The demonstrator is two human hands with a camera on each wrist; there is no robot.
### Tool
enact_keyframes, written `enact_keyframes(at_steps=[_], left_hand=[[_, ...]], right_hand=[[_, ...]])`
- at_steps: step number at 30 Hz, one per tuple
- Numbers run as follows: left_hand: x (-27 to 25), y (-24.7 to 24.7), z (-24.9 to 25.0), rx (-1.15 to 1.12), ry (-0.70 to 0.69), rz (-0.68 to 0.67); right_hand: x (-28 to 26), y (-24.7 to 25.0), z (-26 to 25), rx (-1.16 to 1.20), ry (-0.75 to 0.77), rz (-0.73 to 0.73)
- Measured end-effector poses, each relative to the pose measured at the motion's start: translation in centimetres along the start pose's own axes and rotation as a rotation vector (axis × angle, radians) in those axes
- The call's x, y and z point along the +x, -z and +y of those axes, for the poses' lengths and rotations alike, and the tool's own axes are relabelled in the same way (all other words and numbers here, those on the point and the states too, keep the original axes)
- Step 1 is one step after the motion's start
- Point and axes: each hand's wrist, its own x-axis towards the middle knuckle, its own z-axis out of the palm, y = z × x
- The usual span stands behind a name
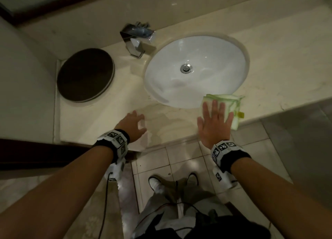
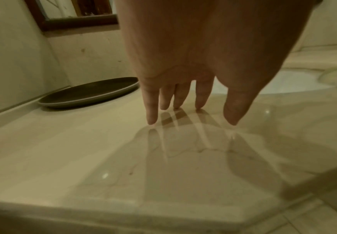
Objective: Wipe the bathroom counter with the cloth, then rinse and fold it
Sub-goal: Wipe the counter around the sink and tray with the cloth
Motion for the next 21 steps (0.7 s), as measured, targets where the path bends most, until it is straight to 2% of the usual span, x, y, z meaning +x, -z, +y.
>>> enact_keyframes(at_steps=[2, 6, 11, 14, 21], left_hand=[[-0.1, 0.1, 2.1, -0.010, -0.064, 0.010], [0.3, 0.3, 5.5, 0.009, -0.180, 0.008], [1.5, 1.0, 9.4, 0.046, -0.291, -0.022], [2.7, 1.4, 11.6, 0.105, -0.368, -0.045], [5.5, 0.8, 16.1, 0.239, -0.561, -0.084]], right_hand=[[-0.7, -0.4, -1.3, 0.003, 0.072, 0.013], [-2.6, -1.3, -4.1, -0.025, 0.242, -0.057], [-2.4, -0.9, -2.3, 0.012, 0.335, -0.054], [-1.9, -0.5, -0.2, 0.023, 0.277, -0.032], [1.4, 2.8, 8.8, -0.028, -0.020, -0.072]])
